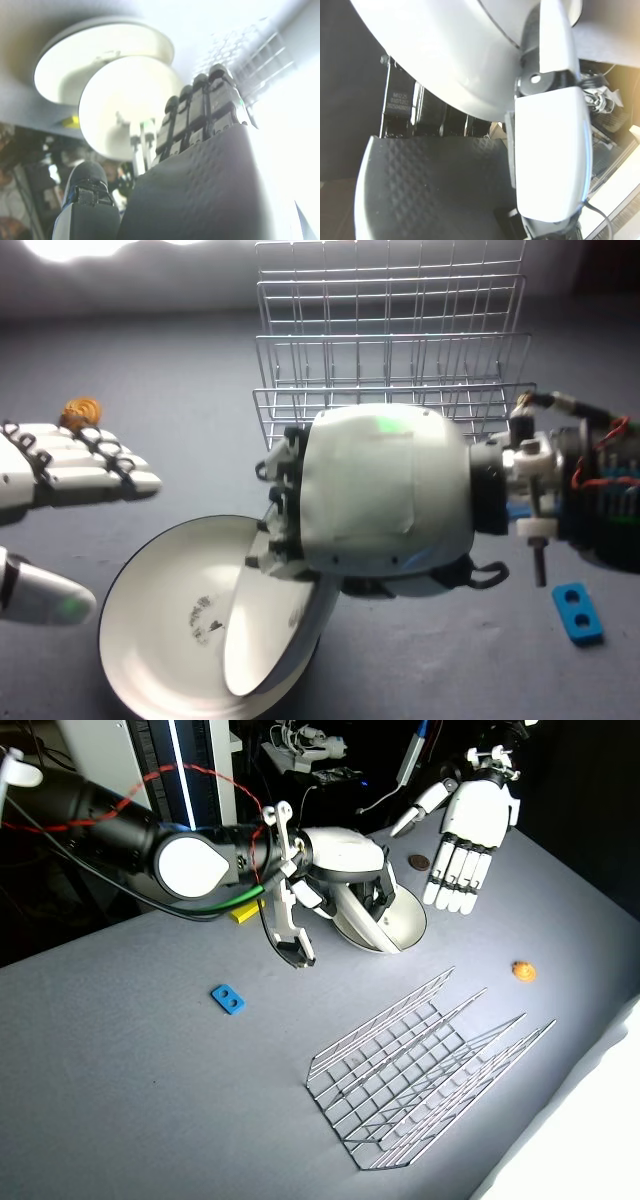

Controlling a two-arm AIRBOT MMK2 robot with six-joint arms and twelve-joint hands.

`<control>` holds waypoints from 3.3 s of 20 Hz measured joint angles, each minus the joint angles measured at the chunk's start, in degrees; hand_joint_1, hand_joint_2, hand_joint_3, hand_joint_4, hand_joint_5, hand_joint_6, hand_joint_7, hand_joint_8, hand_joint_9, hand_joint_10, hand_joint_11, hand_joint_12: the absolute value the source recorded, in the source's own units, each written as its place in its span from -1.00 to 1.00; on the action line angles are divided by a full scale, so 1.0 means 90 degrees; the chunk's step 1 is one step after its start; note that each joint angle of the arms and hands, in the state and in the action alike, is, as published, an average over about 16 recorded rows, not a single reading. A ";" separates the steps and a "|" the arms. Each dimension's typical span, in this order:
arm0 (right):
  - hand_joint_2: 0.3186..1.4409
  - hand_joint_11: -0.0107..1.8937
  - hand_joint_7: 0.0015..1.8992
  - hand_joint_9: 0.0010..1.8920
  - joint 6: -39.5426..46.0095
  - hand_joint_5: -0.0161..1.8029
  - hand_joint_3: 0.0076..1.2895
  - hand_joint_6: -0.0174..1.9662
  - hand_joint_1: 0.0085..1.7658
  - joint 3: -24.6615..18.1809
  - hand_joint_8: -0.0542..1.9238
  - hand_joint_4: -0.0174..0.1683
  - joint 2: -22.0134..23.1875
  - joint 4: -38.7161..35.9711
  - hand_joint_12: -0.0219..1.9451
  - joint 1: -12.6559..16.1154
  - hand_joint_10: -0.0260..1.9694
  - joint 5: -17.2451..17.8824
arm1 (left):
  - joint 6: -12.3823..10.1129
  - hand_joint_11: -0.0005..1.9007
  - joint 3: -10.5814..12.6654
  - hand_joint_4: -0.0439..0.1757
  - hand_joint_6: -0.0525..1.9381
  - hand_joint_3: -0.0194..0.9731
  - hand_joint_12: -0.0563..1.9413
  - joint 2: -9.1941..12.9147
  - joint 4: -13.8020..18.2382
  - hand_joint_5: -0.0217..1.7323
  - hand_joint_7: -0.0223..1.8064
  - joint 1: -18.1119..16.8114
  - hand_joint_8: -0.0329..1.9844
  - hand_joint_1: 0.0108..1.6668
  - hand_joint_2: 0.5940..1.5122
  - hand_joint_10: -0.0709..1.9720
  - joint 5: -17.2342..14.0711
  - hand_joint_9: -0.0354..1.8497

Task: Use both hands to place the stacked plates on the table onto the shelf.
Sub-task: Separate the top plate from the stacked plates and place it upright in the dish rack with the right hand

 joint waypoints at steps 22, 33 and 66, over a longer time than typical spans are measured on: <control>0.15 -0.09 0.15 0.44 0.4925 0.10 -0.99 -0.02 0.36 -0.0218 -0.12 -0.59 0.1776 0.0143 0.04 0.1973 -0.98 -0.0859 | 0.0482 -0.98 0.0763 -0.61 -0.93 -0.95 -0.95 -0.0059 -0.0148 -0.92 -0.95 -0.0030 -0.97 -0.99 0.19 -0.92 -0.0926 -0.94; 0.16 -0.10 0.13 0.44 0.5924 0.08 -0.99 -0.01 0.37 0.0651 -0.10 -0.65 0.1735 0.0847 0.05 0.2391 -0.98 -0.1498 | 0.1886 -0.98 0.1196 -0.58 -0.93 -0.95 -0.95 -0.0363 0.0299 -0.91 -0.94 0.0294 -0.97 -1.00 0.17 -0.92 -0.2451 -0.94; 0.21 -0.08 0.16 0.44 0.5593 0.09 -0.99 -0.07 0.38 0.2852 -0.13 -0.73 -0.0103 0.2138 0.02 0.1892 -0.98 -0.1821 | 0.2513 -0.98 0.1436 -0.53 -0.94 -0.95 -0.95 -0.0799 0.3131 -0.91 -0.94 0.0238 -0.97 -1.00 0.16 -0.92 -0.2211 -0.94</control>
